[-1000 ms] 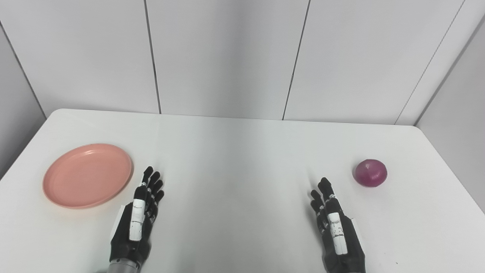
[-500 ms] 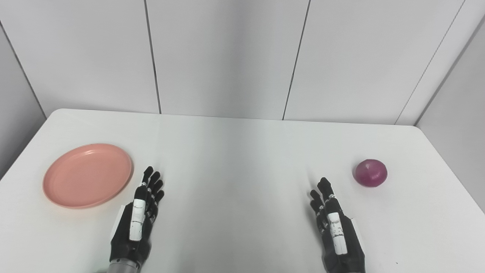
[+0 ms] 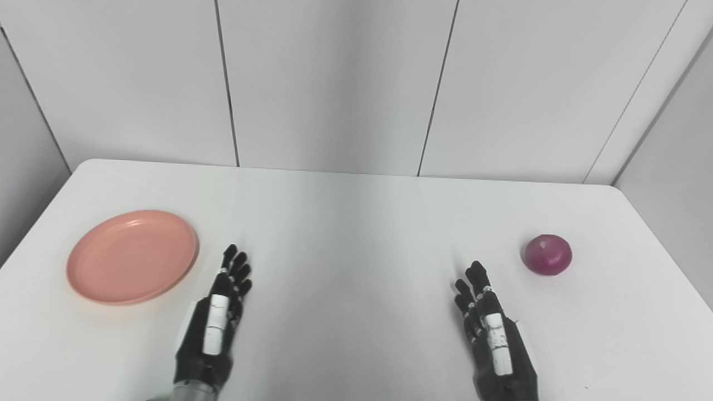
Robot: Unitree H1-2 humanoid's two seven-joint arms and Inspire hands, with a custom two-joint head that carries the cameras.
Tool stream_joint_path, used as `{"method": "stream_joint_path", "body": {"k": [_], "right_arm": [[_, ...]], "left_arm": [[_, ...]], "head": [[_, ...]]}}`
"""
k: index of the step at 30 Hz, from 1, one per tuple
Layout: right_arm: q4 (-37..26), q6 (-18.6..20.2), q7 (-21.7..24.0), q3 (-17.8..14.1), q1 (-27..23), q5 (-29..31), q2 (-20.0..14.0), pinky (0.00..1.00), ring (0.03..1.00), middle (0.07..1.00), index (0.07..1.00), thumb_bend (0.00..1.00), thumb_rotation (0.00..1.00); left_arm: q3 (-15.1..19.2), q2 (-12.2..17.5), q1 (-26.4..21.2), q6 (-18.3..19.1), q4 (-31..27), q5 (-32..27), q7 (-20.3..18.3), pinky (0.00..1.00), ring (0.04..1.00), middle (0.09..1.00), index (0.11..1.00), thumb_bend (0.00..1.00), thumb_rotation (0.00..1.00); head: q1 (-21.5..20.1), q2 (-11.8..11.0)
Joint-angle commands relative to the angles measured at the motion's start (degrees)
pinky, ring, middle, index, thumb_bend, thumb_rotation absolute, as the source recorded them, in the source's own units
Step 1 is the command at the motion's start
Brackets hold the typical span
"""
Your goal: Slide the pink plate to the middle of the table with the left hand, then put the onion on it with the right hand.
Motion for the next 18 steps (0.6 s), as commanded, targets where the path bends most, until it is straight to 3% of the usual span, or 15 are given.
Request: {"method": "stream_joint_path", "body": {"k": [1, 9, 18], "right_arm": [[5.22, -1.65, 1.21, -1.78, 2.73, 0.99, -2.29, 1.0, 0.997, 1.0, 1.0, 0.83, 0.83], [7.83, -2.64, 3.55, -3.89, 2.35, 3.8, -4.41, 1.0, 1.0, 1.0, 1.0, 0.81, 0.85], [10.0, -3.73, 4.8, -4.39, 2.16, 4.96, -5.45, 1.0, 1.0, 1.0, 1.0, 0.78, 0.88]], "left_arm": [[-0.63, -2.44, 6.18, -2.35, 1.54, 1.28, 0.87, 1.0, 1.0, 1.0, 1.0, 0.8, 0.9], [-2.92, -4.16, 5.39, -5.43, 4.48, 2.38, 3.85, 1.0, 0.999, 0.999, 1.0, 0.83, 0.87], [-3.82, -4.7, 4.76, -8.15, 6.46, 2.72, 5.53, 1.0, 0.993, 0.994, 1.0, 0.8, 0.85]], "head": [[0.92, -0.33], [7.11, -3.09], [9.91, -4.66]]}}
